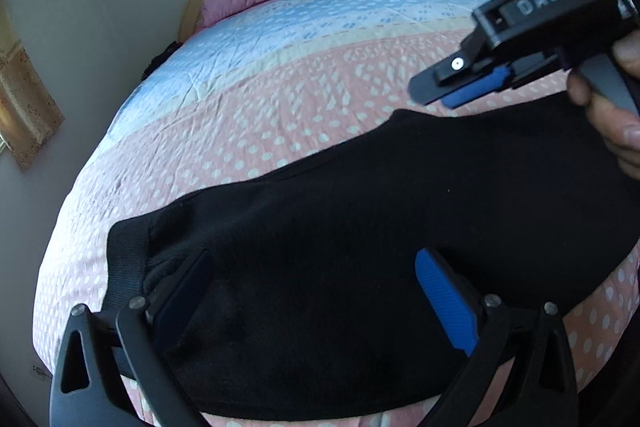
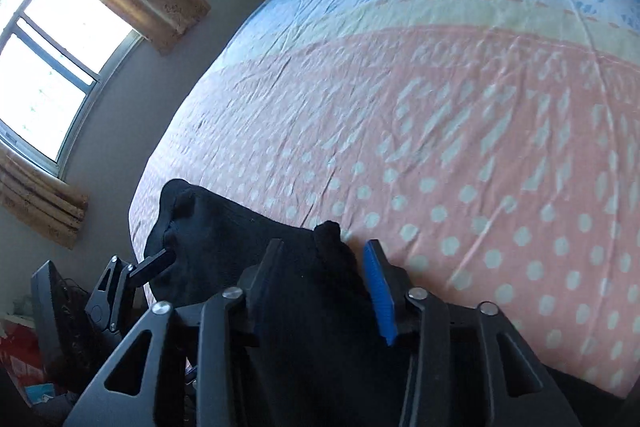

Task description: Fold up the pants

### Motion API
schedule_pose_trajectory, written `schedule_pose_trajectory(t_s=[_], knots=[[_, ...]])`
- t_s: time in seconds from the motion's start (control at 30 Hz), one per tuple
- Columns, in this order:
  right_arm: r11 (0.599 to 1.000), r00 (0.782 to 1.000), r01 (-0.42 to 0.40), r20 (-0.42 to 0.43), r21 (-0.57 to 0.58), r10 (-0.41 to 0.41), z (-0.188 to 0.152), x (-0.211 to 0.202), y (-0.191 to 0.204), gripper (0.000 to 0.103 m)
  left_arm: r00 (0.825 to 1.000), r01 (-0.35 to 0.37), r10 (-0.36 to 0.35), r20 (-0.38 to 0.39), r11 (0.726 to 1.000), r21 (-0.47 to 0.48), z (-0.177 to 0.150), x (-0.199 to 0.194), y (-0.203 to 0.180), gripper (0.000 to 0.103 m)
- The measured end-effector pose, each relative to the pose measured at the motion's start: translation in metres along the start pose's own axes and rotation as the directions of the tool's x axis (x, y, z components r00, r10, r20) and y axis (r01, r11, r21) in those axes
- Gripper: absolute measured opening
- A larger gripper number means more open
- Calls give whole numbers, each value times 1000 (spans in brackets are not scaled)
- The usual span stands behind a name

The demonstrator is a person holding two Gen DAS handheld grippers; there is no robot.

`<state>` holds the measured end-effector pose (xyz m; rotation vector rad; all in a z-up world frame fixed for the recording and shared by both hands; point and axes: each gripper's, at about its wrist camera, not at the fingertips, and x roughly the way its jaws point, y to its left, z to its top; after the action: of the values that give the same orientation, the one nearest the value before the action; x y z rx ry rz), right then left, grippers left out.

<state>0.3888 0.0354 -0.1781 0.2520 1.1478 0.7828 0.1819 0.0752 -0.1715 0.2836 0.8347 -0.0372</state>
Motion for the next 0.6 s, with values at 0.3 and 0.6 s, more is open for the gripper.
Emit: schedule_pose_trajectory(t_s=[0.3, 0.6], knots=[[997, 996, 81, 29, 4, -82, 11, 16, -5, 4, 999, 40, -40, -11, 999, -10, 2, 3, 8, 103], [988, 985, 149, 97, -40, -144, -10, -19, -3, 50, 998, 53, -54, -19, 998, -43, 4, 6, 10, 103]])
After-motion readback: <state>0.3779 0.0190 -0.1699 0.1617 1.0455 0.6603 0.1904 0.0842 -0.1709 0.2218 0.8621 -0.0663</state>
